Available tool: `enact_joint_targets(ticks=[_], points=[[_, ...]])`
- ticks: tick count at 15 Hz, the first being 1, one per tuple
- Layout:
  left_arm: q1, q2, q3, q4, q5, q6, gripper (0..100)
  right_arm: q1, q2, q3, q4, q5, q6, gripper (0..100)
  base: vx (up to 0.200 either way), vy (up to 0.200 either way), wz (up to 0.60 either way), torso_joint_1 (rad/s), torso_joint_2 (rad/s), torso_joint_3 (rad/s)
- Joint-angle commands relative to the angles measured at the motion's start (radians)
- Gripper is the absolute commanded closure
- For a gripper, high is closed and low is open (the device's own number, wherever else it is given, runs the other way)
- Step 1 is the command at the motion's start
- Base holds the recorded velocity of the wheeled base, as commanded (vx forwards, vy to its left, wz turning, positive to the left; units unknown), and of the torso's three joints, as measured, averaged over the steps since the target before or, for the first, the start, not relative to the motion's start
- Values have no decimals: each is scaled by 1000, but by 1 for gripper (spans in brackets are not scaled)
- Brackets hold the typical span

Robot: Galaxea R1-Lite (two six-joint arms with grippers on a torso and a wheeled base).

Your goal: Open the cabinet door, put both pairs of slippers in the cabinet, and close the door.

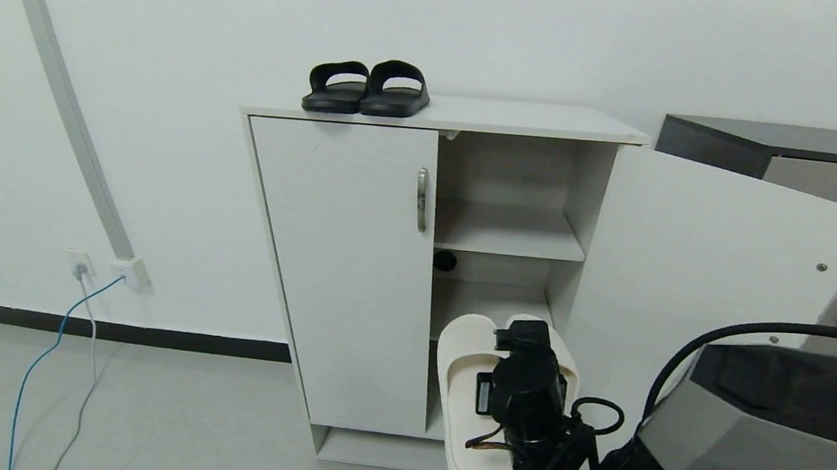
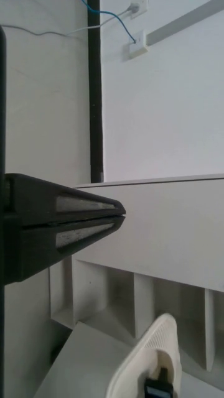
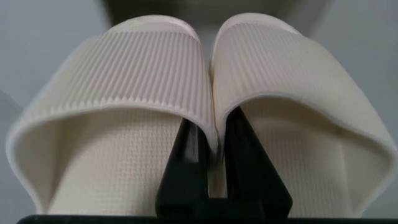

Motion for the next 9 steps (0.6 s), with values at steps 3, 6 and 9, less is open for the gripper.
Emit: enact_joint_targets(ticks=[3, 6, 9], points=[[0, 2, 0, 0, 0, 0, 100, -24, 70, -50, 0, 16, -1, 100, 0, 0, 0, 0, 0, 0], [0, 3, 0, 0, 0, 0, 100, -24, 81, -56, -1, 16, -1, 100, 0, 0, 0, 0, 0, 0], [0, 3, 0, 0, 0, 0, 100, -24, 101, -75, -1, 16, -1, 100, 0, 0, 0, 0, 0, 0]])
